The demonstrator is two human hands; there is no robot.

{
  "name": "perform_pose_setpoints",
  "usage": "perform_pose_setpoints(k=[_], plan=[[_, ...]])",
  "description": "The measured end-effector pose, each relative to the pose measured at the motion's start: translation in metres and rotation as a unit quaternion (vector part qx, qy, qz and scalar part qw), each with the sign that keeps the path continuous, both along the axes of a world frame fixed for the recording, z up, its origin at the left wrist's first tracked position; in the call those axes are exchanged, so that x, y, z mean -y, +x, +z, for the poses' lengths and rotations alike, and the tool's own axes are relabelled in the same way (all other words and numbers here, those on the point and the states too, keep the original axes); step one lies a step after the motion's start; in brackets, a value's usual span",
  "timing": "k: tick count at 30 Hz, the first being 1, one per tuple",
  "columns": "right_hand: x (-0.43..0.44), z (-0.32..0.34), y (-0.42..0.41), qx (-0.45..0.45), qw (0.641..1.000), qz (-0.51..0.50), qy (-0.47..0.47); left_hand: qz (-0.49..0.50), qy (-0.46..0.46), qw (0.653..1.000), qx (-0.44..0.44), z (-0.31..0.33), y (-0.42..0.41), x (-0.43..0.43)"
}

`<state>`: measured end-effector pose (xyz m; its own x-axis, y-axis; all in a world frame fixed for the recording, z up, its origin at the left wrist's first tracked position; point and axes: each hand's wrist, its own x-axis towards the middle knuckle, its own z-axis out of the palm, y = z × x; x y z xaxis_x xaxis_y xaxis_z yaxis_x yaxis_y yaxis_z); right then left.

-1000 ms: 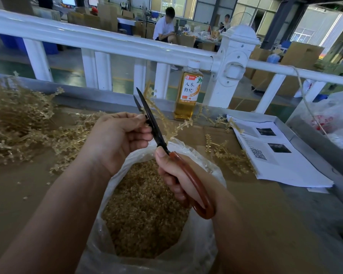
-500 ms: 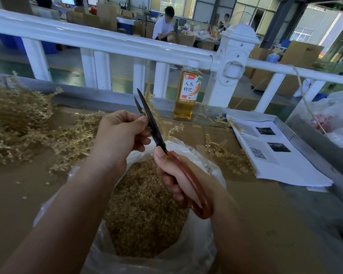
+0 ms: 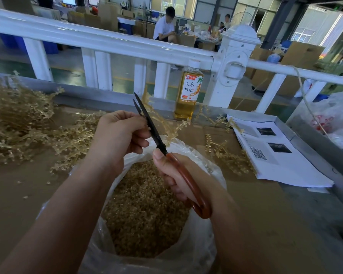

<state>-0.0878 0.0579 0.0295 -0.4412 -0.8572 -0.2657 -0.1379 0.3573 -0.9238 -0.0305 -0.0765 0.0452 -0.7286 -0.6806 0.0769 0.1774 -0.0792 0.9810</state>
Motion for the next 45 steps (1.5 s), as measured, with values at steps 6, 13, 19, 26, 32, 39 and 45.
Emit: perform_pose_setpoints(k=[6,13,19,26,32,39,45], plan=[[0.010,-0.012,-0.003,-0.195,0.981,-0.008,0.001,0.024,-0.058,0.997,0.033,-0.001,0.001,0.009],[0.003,-0.007,-0.003,-0.222,0.975,-0.009,0.021,-0.031,-0.024,0.997,0.067,-0.002,0.003,0.017],[0.003,-0.008,-0.002,-0.207,0.978,0.003,0.022,0.033,0.096,0.994,-0.026,-0.002,0.004,0.026],[0.006,-0.007,-0.004,-0.179,0.984,0.001,0.018,0.019,0.153,0.987,-0.047,0.000,0.003,0.027],[0.000,0.000,-0.002,-0.181,0.982,0.026,0.036,0.066,0.186,0.978,-0.066,0.000,0.002,0.029],[0.000,0.004,-0.001,-0.119,0.992,-0.030,-0.029,0.019,0.143,0.989,-0.026,-0.002,0.004,0.025],[-0.001,0.004,-0.002,-0.090,0.990,-0.105,-0.028,-0.069,0.061,0.996,0.022,0.001,0.002,0.008]])
